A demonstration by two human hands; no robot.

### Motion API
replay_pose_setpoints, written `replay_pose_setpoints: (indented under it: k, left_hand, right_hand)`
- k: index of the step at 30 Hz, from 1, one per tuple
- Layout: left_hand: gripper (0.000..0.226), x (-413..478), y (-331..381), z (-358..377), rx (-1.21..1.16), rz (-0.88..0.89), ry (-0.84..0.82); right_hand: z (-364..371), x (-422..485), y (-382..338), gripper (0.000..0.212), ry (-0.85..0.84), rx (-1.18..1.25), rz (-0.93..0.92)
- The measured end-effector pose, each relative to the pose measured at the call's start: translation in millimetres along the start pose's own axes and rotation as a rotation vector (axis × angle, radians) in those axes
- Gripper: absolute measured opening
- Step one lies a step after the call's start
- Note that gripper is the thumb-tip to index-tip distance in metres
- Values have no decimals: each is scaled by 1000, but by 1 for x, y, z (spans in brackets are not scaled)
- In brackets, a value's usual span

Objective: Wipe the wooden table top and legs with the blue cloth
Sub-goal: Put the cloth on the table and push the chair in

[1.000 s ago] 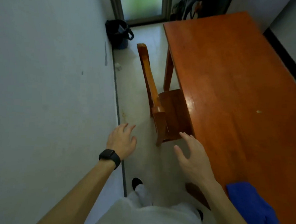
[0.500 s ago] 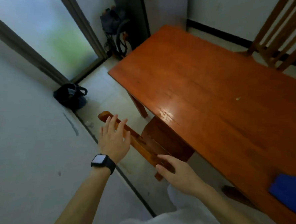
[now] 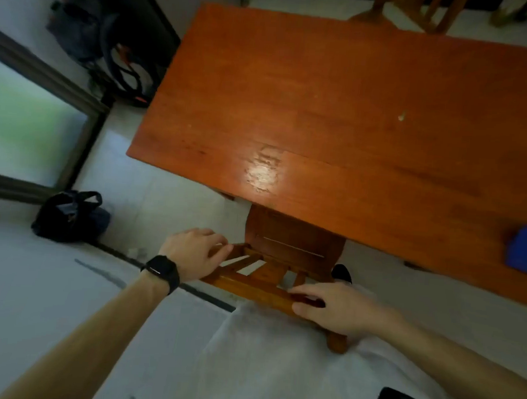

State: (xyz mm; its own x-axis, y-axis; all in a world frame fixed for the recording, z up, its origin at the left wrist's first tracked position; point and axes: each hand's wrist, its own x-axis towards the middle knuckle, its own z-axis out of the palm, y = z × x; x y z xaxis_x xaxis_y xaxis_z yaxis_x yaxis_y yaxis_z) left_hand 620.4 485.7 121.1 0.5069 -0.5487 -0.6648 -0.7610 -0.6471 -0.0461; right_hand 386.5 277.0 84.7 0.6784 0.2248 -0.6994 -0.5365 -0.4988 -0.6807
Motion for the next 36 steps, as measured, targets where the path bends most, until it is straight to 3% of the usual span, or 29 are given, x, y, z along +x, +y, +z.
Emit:
replay_pose_setpoints:
  k: [4, 7, 11, 14, 16, 18, 21, 28, 32, 36]
  left_hand:
    - [49, 9, -13, 14, -26, 215, -86]
    - [48, 12, -22, 16, -60, 355, -30]
    - [67, 3, -45, 21, 26, 516, 68]
    - [68, -13, -64, 36, 42, 517, 126]
    - [64, -18, -66, 45, 66, 529, 262]
    - [70, -19, -61, 41, 90, 553, 336]
    - [75, -15, -58, 42, 88, 588, 285]
    - [78, 2, -72, 60, 97, 650, 441]
    - [68, 8, -68, 37, 106, 654, 513]
    - [73, 25, -66, 12, 122, 644, 493]
  right_hand:
    - [26, -3, -15, 44, 95, 13, 95]
    - [43, -9, -33, 47, 310, -83, 184]
    - [72, -6, -54, 54, 529, -314, 391]
    - [92, 2, -67, 64, 743, -418, 515]
    - [93, 6, -69, 70, 851, -445, 562]
    - [86, 6, -73, 71, 879, -454, 616]
    - [82, 7, -76, 74, 953, -445, 580]
    - [87, 10, -65, 86, 915, -564, 461]
    - [61, 9, -74, 87, 925, -527, 479]
    - [32, 18, -79, 87, 936, -512, 527]
